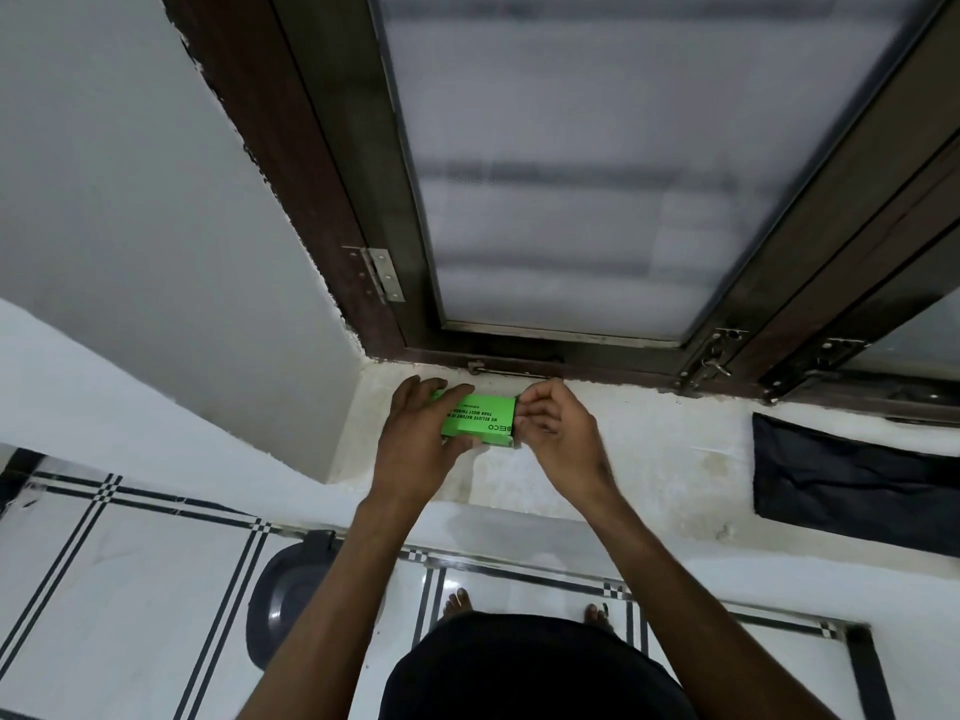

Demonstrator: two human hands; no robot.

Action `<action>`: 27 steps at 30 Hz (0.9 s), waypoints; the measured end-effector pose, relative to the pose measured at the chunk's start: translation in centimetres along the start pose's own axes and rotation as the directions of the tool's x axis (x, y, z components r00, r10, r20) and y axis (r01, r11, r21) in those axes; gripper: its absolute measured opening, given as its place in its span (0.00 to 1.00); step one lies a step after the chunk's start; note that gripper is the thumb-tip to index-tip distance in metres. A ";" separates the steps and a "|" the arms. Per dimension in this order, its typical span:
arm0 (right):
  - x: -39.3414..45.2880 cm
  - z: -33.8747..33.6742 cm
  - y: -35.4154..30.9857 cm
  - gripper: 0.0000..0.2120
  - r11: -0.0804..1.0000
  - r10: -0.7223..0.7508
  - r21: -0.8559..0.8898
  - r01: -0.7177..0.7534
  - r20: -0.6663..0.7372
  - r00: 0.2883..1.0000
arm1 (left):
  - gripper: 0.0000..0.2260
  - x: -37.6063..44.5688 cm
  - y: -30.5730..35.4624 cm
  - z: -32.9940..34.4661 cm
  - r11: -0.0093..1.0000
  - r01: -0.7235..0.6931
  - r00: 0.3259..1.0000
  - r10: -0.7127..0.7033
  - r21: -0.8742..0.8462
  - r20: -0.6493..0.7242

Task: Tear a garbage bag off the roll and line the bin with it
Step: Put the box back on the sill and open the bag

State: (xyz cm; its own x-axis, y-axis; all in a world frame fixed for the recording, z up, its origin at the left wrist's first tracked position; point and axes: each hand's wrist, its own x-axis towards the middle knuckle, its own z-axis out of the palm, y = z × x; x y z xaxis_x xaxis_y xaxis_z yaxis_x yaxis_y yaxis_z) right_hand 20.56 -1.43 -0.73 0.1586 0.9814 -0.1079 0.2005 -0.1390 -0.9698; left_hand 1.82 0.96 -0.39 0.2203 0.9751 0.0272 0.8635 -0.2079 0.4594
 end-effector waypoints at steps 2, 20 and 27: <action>-0.2 -0.9 0.2 0.09 0.997 -0.051 -0.074 0.039 -0.172 0.984 | 0.28 -0.1 0.0 -0.1 1.000 -0.006 1.000 0.006 -0.016 -0.005; 0.3 -1.5 1.3 0.12 0.989 -0.011 -0.146 0.033 0.152 0.988 | 0.29 -0.3 0.6 -0.2 0.999 0.040 0.999 -0.040 -0.006 -0.033; 0.5 -1.0 1.0 0.06 0.997 0.043 -0.067 -0.030 0.192 0.980 | 0.29 -0.2 0.6 0.2 0.999 0.033 0.998 -0.033 -0.007 -0.054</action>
State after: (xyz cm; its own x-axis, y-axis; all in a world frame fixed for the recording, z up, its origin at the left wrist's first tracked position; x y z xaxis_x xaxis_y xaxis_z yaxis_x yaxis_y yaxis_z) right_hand 21.76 -1.22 -1.51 -0.0218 0.9817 -0.1892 0.2602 -0.1771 -0.9492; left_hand 2.41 0.65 -0.29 0.1663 0.9842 0.0601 0.8673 -0.1750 0.4661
